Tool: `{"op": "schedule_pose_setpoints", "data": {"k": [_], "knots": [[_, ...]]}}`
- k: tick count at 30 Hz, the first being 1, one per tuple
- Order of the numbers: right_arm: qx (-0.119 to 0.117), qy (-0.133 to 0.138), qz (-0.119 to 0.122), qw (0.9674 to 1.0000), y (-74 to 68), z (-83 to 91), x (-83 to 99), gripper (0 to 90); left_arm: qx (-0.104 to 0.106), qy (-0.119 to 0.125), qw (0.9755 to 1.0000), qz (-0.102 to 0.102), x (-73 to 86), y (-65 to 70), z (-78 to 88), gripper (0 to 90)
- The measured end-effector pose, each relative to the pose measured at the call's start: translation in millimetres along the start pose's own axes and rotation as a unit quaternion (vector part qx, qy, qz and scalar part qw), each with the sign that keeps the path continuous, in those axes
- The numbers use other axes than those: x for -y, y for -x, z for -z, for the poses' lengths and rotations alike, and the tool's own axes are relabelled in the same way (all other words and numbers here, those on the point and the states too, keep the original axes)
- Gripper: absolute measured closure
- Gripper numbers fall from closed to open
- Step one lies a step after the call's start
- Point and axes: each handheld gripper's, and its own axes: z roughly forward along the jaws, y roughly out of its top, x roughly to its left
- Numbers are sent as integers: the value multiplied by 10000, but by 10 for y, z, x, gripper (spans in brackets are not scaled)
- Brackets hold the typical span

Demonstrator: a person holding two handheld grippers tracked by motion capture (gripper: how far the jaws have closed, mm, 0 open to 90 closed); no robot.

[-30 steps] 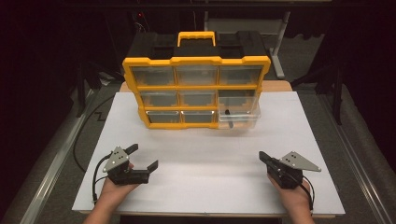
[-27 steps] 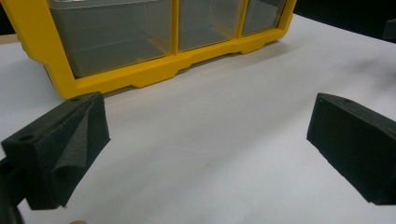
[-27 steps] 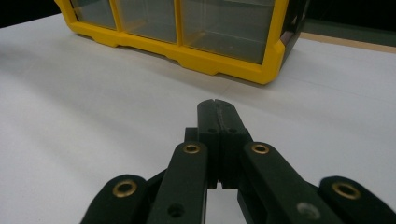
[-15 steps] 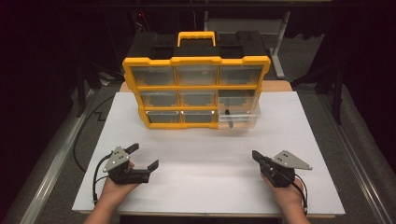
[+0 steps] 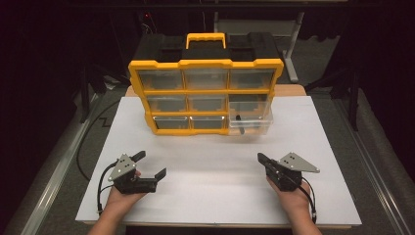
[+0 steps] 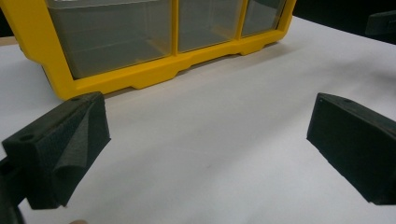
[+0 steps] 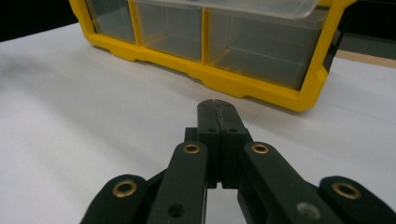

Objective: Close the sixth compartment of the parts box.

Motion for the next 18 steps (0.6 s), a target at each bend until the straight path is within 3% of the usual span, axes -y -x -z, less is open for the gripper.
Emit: {"op": "schedule_pose_setpoints", "data": {"k": [8, 18], "knots": [[1, 131, 42, 9999, -6, -49, -95, 900, 21, 16, 10000, -18, -1, -3, 4, 3], [-69, 99, 18, 9999, -51, -128, -211, 900, 69, 14, 10000, -16, -2, 12, 7, 3]]}}
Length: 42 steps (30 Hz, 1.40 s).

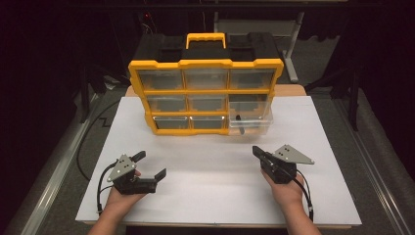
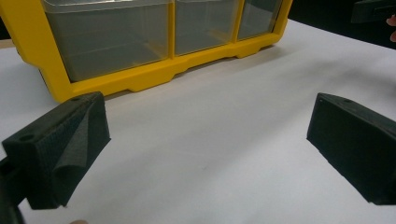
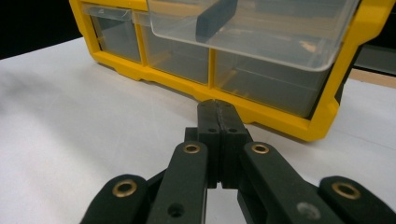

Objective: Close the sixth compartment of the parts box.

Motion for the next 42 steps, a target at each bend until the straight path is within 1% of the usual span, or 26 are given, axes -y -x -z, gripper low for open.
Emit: {"op": "schedule_pose_setpoints", "data": {"k": [1, 4, 8, 11, 13, 15, 19, 21, 23, 26, 33, 42], "knots": [[5, 6, -30, 10000, -6, -6, -9, 900, 3, -1, 10000, -3, 0, 3, -1, 3], [-4, 36, -18, 10000, -35, -21, -32, 900, 11, 18, 10000, -26, -3, 10, 5, 3], [-1, 109, 75, 9999, -63, -29, -67, 900, 10, 34, 10000, -25, -5, 9, 11, 3], [1, 179, 59, 9998, -70, -25, -100, 900, 9, 36, 10000, -22, -5, 6, 8, 3], [-24, 209, 0, 9998, -62, -23, -128, 900, 16, 35, 10000, -25, -4, 6, 6, 3], [2, 247, -1, 9997, -59, -22, -163, 900, 18, 23, 10000, -36, -2, 6, 2, 3], [20, 330, 82, 9994, -66, -21, -251, 900, 42, 6, 10000, -57, -1, 7, 0, 3], [45, 385, 125, 9992, -67, -18, -298, 900, 64, -22, 9999, -79, 1, 9, -1, 3], [78, 423, 96, 9990, -71, -13, -342, 900, 75, -34, 9999, -109, 4, 19, -6, 3], [117, 470, 118, 9988, -73, -4, -402, 900, 83, -25, 9999, -135, 1, 28, -8, 3], [200, 601, 187, 9978, -83, 11, -525, 900, 94, 14, 9999, -112, -5, 27, 2, 3], [331, 691, 158, 9969, -75, 6, -674, 900, 102, 34, 9999, -106, -9, 22, 8, 3]]}}
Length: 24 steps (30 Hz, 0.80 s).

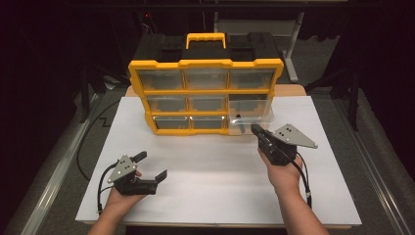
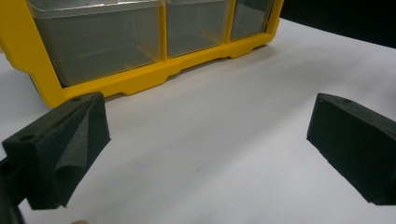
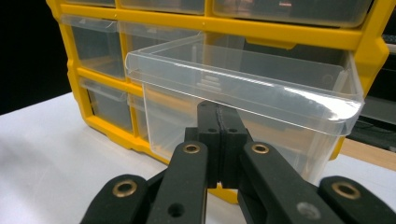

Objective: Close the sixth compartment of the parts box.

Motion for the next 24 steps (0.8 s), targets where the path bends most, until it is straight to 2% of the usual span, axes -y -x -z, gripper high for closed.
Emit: {"op": "schedule_pose_setpoints", "data": {"k": [24], "knots": [[24, -81, 92, 9999, -13, -90, -42, 900, 15, 18, 10000, 48, 0, -19, 12, 3]]}}
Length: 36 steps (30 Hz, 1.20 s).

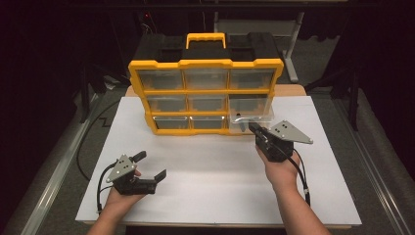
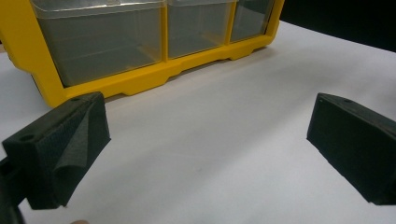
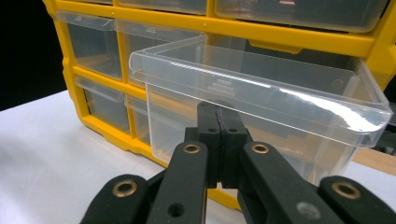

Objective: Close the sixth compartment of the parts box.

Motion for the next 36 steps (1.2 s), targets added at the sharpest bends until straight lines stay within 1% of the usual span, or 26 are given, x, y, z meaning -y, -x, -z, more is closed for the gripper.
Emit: {"op": "schedule_pose_setpoints", "data": {"k": [4, 14, 20, 26, 32, 36], "knots": [[27, -9, 23, 10000, 8, -23, -2, 900, -6, 34, 10000, 13, -5, 2, 7, 3], [76, -14, 32, 10000, 20, -67, -24, 900, -21, -5, 10000, 2, -4, -7, 10, 3], [101, -56, 44, 9999, 39, -112, -18, 900, -41, 59, 10000, 50, -10, -18, 28, 3], [161, -56, 12, 9999, 67, -128, -25, 900, -17, 37, 10000, 31, -7, -11, 19, 3], [211, -83, 85, 9997, 86, -153, -37, 900, -9, 8, 10000, 37, -3, -17, 10, 3], [228, -92, 73, 9997, 89, -175, -47, 900, -5, -15, 10000, 24, -1, -14, 5, 3]]}}
